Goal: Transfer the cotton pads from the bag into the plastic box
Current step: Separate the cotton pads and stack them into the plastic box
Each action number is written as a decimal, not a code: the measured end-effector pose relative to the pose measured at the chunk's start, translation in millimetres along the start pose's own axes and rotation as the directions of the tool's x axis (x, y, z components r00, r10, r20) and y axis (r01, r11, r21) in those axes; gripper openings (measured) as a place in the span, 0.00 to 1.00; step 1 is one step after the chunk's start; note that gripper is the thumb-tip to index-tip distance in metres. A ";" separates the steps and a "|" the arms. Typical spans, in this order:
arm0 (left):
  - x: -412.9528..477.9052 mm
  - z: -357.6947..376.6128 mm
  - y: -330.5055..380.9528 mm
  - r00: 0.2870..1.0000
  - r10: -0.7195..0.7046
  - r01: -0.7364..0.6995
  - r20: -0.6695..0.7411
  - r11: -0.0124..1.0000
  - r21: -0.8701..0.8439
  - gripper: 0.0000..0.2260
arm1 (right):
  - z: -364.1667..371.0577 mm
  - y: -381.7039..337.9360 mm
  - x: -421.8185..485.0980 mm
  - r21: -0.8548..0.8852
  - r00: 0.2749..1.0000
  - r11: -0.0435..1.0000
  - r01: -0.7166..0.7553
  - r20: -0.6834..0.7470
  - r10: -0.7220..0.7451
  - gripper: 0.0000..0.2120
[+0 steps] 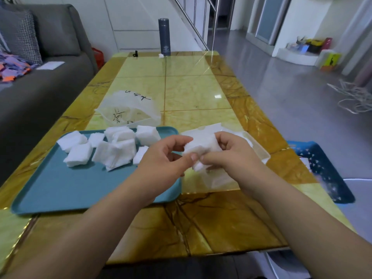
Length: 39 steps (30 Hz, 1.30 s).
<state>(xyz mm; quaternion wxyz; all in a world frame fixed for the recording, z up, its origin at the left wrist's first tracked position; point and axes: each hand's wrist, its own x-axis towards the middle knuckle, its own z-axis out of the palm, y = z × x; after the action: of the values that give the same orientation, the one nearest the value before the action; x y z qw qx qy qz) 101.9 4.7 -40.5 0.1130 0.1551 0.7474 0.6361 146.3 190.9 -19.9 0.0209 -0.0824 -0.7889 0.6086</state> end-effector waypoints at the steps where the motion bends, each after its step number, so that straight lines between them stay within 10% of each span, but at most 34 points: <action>1: 1.5 6.2 0.4 1.000 -0.001 0.001 -0.014 0.999 0.036 0.15 | -6.8 -0.6 -0.4 -0.008 0.999 1.000 0.004 -0.034 -0.005 0.16; 6: 0.9 29.8 -4.2 0.997 0.020 0.003 -0.074 0.955 0.298 0.18 | -48.2 -8.5 -3.9 -0.125 0.968 0.992 0.001 -0.250 -0.033 0.16; 27: -6.7 38.0 -10.9 0.994 -0.081 0.095 -0.067 0.968 0.233 0.24 | -2.6 -16.2 0.7 -0.859 0.984 0.482 -0.170 -0.117 0.137 0.13; 39: -4.5 22.4 -12.3 0.994 -0.098 0.109 -0.050 0.940 0.325 0.15 | 6.4 -11.1 2.7 -0.858 0.983 0.490 -0.156 -0.088 0.159 0.19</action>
<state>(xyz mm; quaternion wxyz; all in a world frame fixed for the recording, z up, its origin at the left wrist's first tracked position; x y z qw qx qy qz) 113.1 21.7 -56.5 0.1064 0.1216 0.8514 0.4990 141.6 182.5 -11.1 -0.0795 -0.1524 -0.9758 0.1354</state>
